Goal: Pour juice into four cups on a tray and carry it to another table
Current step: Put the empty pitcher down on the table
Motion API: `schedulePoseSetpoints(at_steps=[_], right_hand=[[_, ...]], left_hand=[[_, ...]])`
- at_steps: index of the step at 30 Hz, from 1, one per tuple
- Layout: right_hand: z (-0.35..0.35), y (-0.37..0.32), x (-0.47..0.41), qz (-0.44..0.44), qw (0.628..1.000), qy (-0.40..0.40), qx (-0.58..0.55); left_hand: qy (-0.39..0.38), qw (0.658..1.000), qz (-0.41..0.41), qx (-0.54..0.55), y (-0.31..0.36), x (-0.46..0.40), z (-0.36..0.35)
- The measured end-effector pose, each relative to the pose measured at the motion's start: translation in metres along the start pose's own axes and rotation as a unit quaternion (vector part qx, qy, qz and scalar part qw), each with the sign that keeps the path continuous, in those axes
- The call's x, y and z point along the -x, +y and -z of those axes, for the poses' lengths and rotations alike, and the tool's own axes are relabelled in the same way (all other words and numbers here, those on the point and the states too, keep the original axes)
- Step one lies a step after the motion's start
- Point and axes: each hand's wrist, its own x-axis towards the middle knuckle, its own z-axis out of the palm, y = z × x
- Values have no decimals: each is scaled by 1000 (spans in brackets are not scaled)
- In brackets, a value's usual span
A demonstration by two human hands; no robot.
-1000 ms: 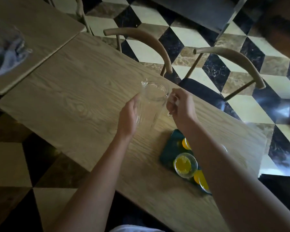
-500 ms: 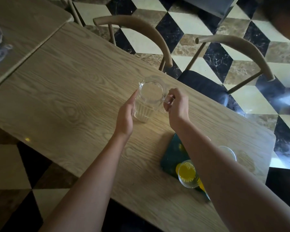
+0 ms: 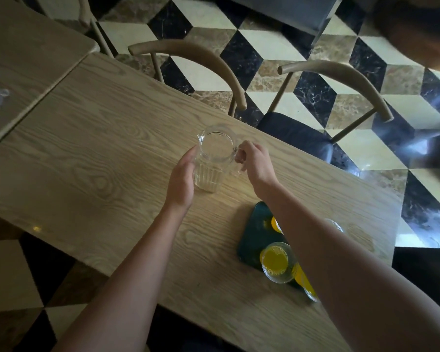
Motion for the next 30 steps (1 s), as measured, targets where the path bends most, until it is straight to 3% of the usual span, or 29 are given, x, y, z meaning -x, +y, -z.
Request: schedulePoseSetpoints(at_steps=[5, 10, 14, 21, 30], right_hand=[[14, -7, 10, -14, 999, 10, 30], [56, 0, 35, -24, 996, 70, 42], [108, 18, 76, -16, 989, 147, -6], [169, 91, 180, -87, 956, 249, -131], [189, 164, 286, -121, 935, 255, -216]], left_hand=[[-1, 997, -7, -74, 5, 2, -2], [97, 991, 30, -85, 12, 35, -18], [157, 985, 7, -72, 9, 68, -27], [71, 993, -54, -74, 0, 143, -57], [-81, 989, 12, -123, -31, 240, -89]])
